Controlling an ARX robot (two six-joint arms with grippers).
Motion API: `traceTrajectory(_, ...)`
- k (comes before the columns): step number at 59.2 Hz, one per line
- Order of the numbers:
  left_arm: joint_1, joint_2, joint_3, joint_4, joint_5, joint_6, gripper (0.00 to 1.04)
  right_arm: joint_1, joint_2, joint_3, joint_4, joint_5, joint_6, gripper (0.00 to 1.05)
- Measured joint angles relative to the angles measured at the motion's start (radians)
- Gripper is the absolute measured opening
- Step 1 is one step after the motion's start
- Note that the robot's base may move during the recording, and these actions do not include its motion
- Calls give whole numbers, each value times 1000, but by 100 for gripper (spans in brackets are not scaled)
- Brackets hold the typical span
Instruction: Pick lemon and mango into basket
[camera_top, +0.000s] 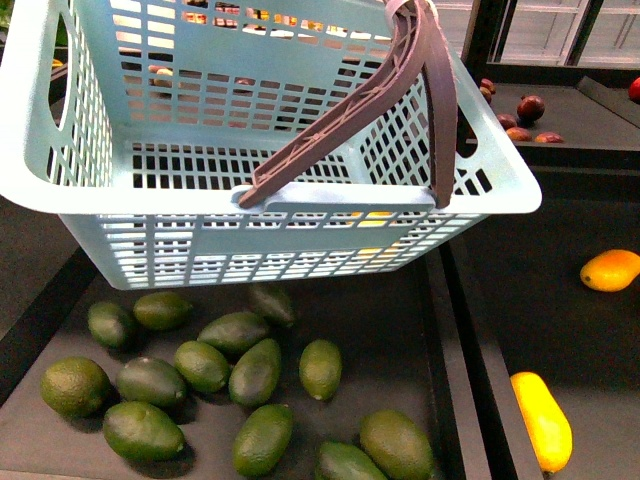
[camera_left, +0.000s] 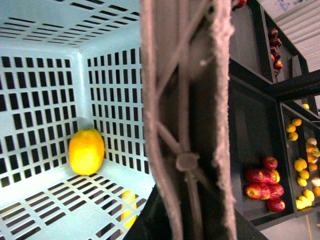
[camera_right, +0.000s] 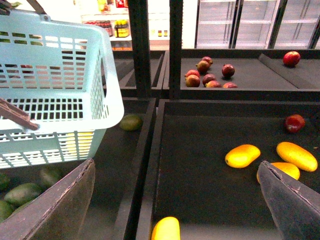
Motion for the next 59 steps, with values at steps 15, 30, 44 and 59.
traceTrajectory(15,-19,0,0,1,35,-13,5,-60,236,163,-398,116,151,96)
traceTrajectory(30,-24,0,0,2,23,-16,5,-299,848,355,-34,-204,86,96)
traceTrajectory(44,-16,0,0,2,20,-12,5,-328,1374,533,129,-224,-16,96)
traceTrajectory(59,-20,0,0,2,31,-16,5,-274,1639,637,192,-242,-34,96)
